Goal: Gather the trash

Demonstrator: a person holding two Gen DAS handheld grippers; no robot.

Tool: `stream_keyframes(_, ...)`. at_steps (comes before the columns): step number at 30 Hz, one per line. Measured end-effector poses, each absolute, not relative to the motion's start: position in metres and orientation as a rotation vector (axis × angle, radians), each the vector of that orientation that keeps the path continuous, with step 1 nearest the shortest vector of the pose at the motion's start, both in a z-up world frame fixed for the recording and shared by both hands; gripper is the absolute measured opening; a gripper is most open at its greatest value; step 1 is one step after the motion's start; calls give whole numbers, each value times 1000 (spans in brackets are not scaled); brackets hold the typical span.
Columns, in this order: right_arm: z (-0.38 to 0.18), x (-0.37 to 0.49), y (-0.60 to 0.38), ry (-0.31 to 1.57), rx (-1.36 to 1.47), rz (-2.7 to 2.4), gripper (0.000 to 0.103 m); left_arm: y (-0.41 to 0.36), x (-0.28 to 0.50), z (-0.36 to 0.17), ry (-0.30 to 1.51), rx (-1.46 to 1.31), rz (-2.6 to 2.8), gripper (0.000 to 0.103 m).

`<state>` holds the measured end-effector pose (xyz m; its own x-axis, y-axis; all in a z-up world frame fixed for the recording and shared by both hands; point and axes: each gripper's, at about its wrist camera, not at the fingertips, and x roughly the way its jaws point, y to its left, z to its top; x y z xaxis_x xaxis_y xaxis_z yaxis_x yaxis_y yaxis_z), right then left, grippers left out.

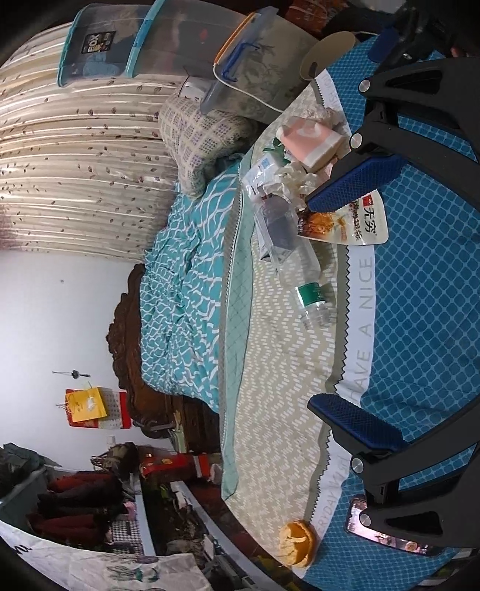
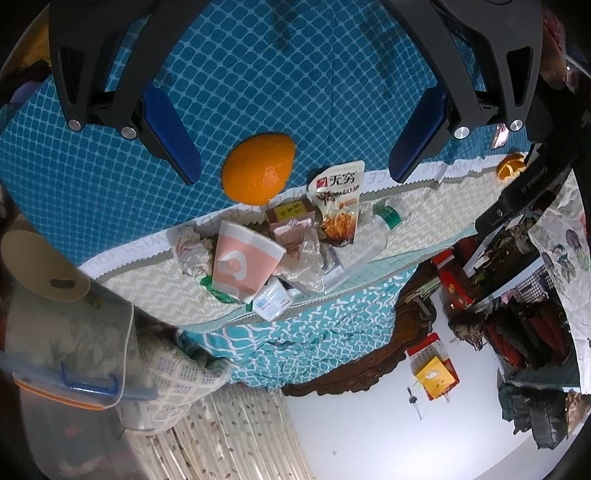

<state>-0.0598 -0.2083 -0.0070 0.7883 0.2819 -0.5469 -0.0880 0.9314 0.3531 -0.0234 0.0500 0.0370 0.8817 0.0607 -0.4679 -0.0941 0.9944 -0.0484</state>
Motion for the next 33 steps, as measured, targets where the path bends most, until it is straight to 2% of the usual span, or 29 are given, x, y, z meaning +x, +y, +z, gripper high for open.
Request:
stream_keyframes(14,-13,-83,-203,641,288,208,100,40,-20,40,520,33,71,94)
stream_keyframes(24,-34,-69,-208,749,336,222,100,32,-24,41,506,96,73,94)
stream_keyframes(33,-23,-70,-198,707,246,227,100,17,-27,41,480,171,96,94)
